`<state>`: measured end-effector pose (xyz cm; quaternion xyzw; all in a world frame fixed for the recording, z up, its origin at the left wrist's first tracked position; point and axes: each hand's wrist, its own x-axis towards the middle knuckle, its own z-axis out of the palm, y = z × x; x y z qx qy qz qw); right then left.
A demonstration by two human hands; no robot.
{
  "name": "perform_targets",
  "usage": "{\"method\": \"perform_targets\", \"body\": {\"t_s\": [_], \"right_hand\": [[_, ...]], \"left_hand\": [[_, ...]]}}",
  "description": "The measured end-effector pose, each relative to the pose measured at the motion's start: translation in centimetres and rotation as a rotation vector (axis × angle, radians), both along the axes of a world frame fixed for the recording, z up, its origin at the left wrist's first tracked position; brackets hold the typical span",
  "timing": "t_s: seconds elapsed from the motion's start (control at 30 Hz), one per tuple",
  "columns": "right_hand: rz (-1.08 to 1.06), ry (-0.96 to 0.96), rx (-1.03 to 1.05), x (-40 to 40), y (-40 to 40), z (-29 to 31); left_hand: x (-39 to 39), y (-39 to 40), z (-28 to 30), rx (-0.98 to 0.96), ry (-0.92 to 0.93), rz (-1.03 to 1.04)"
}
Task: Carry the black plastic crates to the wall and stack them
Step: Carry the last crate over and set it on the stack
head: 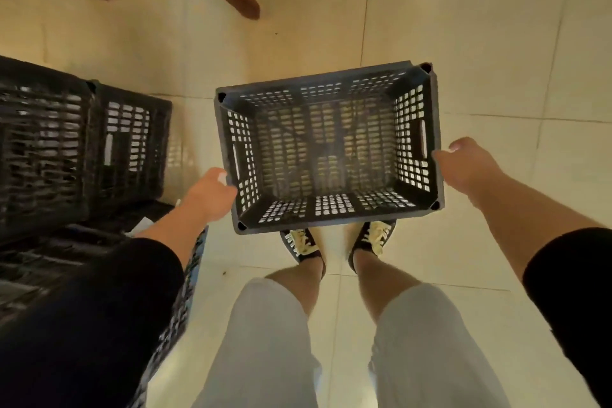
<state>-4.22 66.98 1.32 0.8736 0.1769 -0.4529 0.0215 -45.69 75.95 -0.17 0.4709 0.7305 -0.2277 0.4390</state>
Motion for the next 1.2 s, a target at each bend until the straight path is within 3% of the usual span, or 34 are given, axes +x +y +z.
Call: {"method": "perform_targets", "body": {"t_s": [0.2, 0.37, 0.57, 0.7, 0.87, 1.2], "right_hand": [[-0.033, -0.060, 0.078, 1.8, 1.0, -8.1], [-0.037, -0.069, 0.128, 2.3, 2.4, -12.8], [-0.122, -0.021, 0.206, 2.7, 1.9, -15.4], [-0.122, -0.069, 0.198, 3.1, 0.9, -14.8], [-0.159, -0.074, 0.190, 4.7, -2.3, -10.7], [-0.249, -0.173, 0.210, 2.5, -8.1, 18.4]], "left_hand": [[-0.5, 1.5, -8.5, 0.126, 0.065, 0.309], [-0.6, 2.5, -12.9, 0.174, -0.079, 0.581], [-0.1, 2.9, -14.8, 0.220, -0.191, 0.777], [-0.2, 3.3, -13.6, 0.229, -0.231, 0.765], [0.7, 3.4, -7.2, 0.236, -0.218, 0.681], [3.2, 3.3, 20.0, 0.338, -0.212, 0.372]]}}
